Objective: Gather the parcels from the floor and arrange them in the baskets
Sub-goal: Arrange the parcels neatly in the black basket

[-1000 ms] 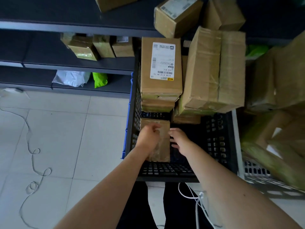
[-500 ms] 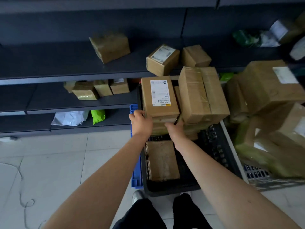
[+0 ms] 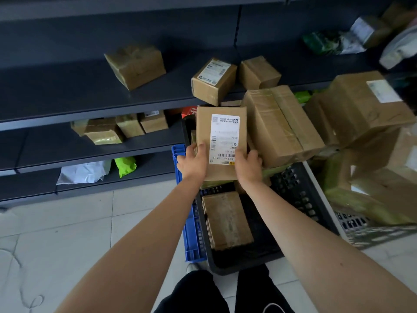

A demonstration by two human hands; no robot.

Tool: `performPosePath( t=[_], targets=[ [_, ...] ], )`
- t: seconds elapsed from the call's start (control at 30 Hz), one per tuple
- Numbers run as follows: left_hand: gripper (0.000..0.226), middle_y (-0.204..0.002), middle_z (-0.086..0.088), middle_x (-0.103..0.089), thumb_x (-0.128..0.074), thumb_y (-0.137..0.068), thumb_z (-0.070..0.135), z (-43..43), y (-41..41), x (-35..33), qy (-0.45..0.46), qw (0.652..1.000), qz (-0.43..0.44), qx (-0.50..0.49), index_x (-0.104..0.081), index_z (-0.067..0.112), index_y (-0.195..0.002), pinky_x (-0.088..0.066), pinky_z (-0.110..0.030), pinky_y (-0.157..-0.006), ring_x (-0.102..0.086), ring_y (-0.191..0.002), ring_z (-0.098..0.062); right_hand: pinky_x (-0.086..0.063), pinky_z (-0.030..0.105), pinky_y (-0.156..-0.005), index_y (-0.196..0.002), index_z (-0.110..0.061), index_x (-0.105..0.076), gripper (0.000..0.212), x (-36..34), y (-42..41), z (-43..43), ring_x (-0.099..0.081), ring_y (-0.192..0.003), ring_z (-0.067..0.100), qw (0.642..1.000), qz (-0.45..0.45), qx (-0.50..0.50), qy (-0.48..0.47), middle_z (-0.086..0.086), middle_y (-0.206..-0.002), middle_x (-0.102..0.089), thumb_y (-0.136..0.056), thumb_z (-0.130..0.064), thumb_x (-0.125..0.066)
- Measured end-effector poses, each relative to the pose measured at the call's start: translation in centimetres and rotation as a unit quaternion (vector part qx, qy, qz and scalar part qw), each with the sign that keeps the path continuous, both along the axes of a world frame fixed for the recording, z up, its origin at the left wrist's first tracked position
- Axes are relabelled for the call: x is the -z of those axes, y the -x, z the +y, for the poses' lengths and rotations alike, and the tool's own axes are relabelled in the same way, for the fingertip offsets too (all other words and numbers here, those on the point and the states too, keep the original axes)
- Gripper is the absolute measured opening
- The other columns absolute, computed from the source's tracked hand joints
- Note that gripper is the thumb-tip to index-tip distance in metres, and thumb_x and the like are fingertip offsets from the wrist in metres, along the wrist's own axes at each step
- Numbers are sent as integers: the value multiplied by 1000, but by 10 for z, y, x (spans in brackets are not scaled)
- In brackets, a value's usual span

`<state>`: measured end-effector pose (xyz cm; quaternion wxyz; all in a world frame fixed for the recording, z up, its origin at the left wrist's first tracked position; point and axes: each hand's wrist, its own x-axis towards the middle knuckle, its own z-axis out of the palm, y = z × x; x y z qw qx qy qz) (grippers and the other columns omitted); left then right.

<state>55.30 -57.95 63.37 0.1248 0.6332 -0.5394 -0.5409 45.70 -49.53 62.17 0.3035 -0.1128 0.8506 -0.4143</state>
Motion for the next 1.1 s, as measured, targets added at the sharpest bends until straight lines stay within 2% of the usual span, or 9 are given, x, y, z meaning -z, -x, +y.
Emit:
performPosePath(
  t=[0.1,0.2,0.33,0.5,0.7,0.8,0.93,1.0,1.1],
  targets=[
    [45,-136,-11,-38,-35,-98,54,9,-3,-5,16,1000,-21,3,-48,26,-130,-24,-41,-108,-31,-129,-30,-43,36,-89,-128,-8,-46,55,-14,2,3,-54,-117,30,1000,7,5,29,11,-134,-53,-100,-55,-38],
    [32,-115,-2,-41,-46,-95,50,22,-13,-6,43,995,60,-68,-49,18,-99,-33,-34,-96,-44,-110,-21,-40,31,-75,-112,-9,-43,45,-29,2,5,-60,-97,25,998,29,-8,62,7,-111,-62,-100,-52,-41],
    [38,-98,-3,-51,-56,-87,52,56,-28,-4,81,990,45,-104,-44,16,-83,-42,-31,-70,-54,-84,-19,-39,30,-57,-109,-13,-41,40,-31,8,34,-59,-78,21,989,73,-132,-3,-2,-89,-60,-99,-51,-42],
    [31,-88,0,-60,-61,-83,47,118,-21,12,105,991,-19,-77,-50,19,-86,-45,-33,-64,-60,-82,-19,-54,39,-70,-105,-17,-46,33,6,21,104,-65,-88,24,980,70,-183,-23,4,-103,-66,-99,-49,-43],
    [25,-112,-5,-54,-53,-91,31,161,-12,33,123,982,-105,-95,-48,19,-112,-41,-33,-74,-57,-95,-25,-60,39,-70,-104,-27,-45,25,36,29,132,-67,-86,13,958,40,-281,-40,-6,-105,-65,-94,-50,-47],
    [56,-127,-7,-45,-49,-93,28,166,-10,39,153,974,-158,-53,-28,27,-145,-44,-35,-66,-58,-91,-30,-60,37,-70,-103,-27,-46,25,47,31,131,-66,-87,13,943,20,-326,-62,-7,-107,-64,-92,-50,-48],
    [66,-118,-8,-38,-40,-98,26,174,-15,52,173,940,-282,80,-5,34,-154,-37,-30,-52,-52,-70,-24,-57,36,-71,-100,-23,-48,29,66,37,136,-66,-88,16,922,17,-373,-97,-5,-104,-65,-97,-52,-42],
    [62,-128,-13,-39,-39,-99,23,180,-16,63,162,933,-299,116,-9,27,-153,-45,-33,-62,-57,-87,-28,-58,39,-73,-99,-22,-46,25,75,40,139,-67,-93,18,913,0,-396,-98,-3,-107,-66,-98,-47,-47],
    [61,-150,-15,-23,-42,-99,23,190,-13,76,118,957,-245,103,-12,19,-152,-54,-37,-84,-55,-118,-36,-52,28,-64,-95,-21,-43,19,83,41,132,-67,-95,19,903,-13,-419,-99,-1,-109,-66,-98,-36,-54]
  ],
)
